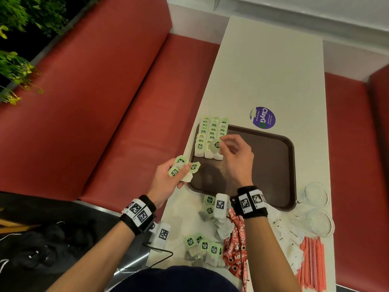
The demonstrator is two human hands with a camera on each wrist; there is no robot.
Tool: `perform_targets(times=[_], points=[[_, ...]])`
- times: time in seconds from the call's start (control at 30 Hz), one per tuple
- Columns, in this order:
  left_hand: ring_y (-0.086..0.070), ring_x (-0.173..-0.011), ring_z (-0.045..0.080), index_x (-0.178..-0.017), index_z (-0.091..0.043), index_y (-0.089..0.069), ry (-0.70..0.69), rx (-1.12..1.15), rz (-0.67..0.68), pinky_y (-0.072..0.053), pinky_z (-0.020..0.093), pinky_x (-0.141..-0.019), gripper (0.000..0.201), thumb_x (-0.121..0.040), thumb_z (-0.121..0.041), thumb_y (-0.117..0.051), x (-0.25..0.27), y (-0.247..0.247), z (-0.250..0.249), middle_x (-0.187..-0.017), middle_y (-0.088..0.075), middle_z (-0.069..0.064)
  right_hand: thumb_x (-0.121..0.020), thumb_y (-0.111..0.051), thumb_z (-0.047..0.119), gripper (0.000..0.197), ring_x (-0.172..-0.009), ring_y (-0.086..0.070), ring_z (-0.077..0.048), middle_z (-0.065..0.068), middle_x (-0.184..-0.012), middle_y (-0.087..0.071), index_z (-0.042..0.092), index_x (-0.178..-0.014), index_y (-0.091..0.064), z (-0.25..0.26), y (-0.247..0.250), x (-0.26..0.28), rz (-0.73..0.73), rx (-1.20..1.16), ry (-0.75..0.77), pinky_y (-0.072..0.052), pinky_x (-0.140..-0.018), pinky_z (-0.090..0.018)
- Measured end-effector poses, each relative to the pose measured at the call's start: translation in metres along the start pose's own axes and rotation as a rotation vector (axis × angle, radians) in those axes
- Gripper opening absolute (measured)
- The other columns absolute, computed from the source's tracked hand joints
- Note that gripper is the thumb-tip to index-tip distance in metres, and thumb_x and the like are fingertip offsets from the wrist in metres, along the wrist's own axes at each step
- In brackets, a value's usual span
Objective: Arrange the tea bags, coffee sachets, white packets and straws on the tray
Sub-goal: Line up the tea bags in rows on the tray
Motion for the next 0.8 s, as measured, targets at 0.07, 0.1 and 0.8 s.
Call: perform_targets(times=[0.07, 0.1, 0.8], points=[[-0.051, -0.067, 0.029, -0.108, -0.002, -0.071, 0.006, -0.007, -0.011, -0.041, 0.03, -0.05, 0.026, -0.102, -0.027, -0.075, 0.0, 0.006, 0.001, -0.086, -0.072, 0.014, -0.098, -0.08, 0.018, 0.011, -0.091, -0.075, -0.001, 0.011, -0.1, -0.079, 0.026, -0.104, -0.075, -0.015, -0.013, -0.016, 0.081, 0.169, 0.014, -0.061, -0.084, -0.022], [-0.052, -0.068, 0.029, -0.108, -0.002, -0.071, 0.009, -0.007, -0.019, -0.042, 0.03, -0.05, 0.026, -0.102, -0.027, -0.075, 0.0, 0.008, 0.001, -0.086, -0.072, 0.012, -0.099, -0.079, 0.017, 0.011, -0.088, -0.074, 0.001, 0.012, -0.1, -0.077, 0.026, -0.104, -0.075, -0.023, -0.024, -0.022, 0.153, 0.25, 0.011, -0.061, -0.081, -0.02], [-0.05, -0.063, 0.019, -0.112, -0.008, -0.076, 0.019, -0.006, -0.08, -0.049, 0.03, -0.053, 0.015, -0.102, -0.02, -0.074, 0.001, 0.025, 0.001, -0.088, -0.073, -0.002, -0.1, -0.068, 0.008, 0.015, -0.095, -0.059, -0.021, -0.004, -0.114, -0.062, 0.017, -0.111, -0.064, -0.062, -0.092, -0.047, 0.248, 0.627, 0.075, -0.052, -0.086, -0.036]])
Point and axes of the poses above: each hand's wrist, its own x-axis away from the middle knuckle, its own y-axis out of the back of the hand, z = x × y, the point moved 9 cm from there along -x, towards the middle knuckle
